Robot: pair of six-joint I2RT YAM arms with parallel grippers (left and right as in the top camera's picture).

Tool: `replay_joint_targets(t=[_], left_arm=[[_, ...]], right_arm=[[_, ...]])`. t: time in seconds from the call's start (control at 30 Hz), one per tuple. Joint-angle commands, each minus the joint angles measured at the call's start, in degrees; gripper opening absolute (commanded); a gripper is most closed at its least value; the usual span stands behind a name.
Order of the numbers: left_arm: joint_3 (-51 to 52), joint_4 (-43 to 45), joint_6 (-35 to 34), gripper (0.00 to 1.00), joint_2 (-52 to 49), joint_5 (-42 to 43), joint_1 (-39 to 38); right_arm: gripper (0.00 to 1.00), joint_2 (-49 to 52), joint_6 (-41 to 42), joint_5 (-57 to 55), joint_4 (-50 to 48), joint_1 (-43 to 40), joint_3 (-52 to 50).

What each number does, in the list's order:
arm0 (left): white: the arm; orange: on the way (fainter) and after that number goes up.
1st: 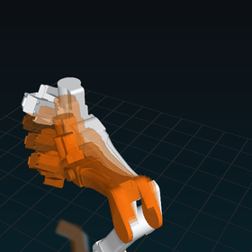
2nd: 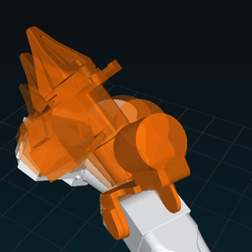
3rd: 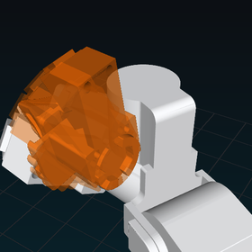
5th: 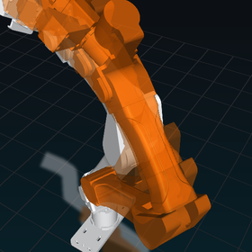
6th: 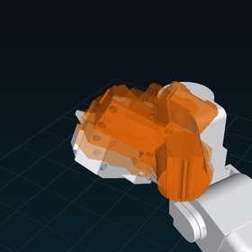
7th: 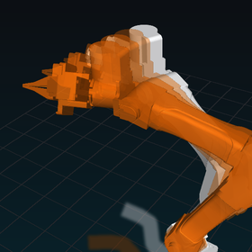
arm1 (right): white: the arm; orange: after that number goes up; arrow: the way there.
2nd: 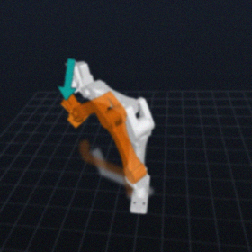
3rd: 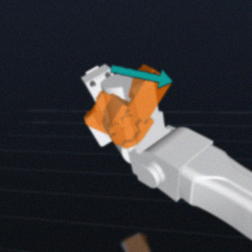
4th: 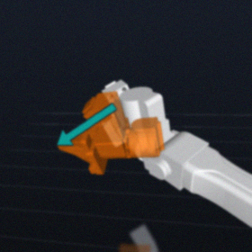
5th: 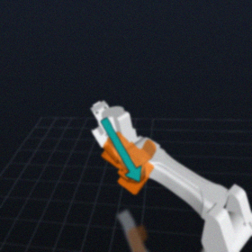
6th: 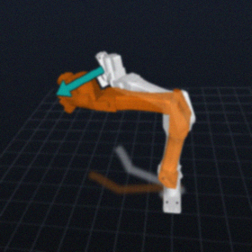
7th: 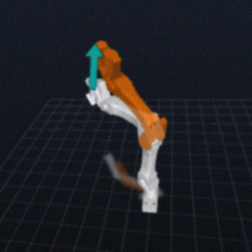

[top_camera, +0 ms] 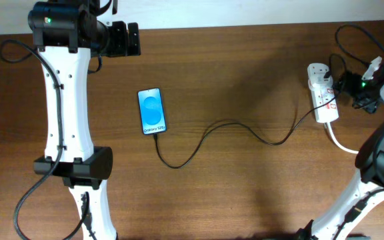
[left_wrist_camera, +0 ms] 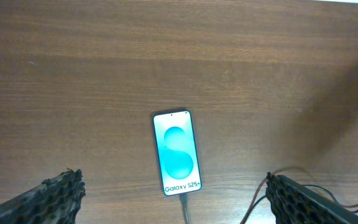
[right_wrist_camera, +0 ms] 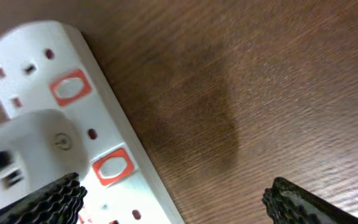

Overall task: Plug charger to phone and switch on socket
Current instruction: 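Press the red switch beside the charger with the right gripper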

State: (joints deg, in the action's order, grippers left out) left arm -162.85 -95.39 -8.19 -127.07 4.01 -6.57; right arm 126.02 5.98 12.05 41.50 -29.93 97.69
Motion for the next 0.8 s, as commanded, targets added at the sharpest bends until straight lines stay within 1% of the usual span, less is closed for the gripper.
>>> replay_joint_targets(t=[0.0,0.23,0.43,0.77], left_arm=[[-0.5,-0.13,-0.13,0.99,1.81,-0.42,0.44],[-0.5,-0.13,-0.13,0.99,1.81,-0.42,0.44],[-0.5,-0.13,-0.13,0.99,1.81,-0.42,0.44],[-0.5,-0.13,-0.13,0.99,1.81,-0.42,0.44]], right_arm=[[0.97,1.86,0.07,-1.49,-0.63,1.11,0.76],[0.98,2.34,0.48,-2.62,-2.54,1.11,0.02],[0.98,4.55,0.48,-2.38,-1.46,1.11,0.02],[0.98,4.76,0.44,-0.17,0.92,1.11,0.02]])
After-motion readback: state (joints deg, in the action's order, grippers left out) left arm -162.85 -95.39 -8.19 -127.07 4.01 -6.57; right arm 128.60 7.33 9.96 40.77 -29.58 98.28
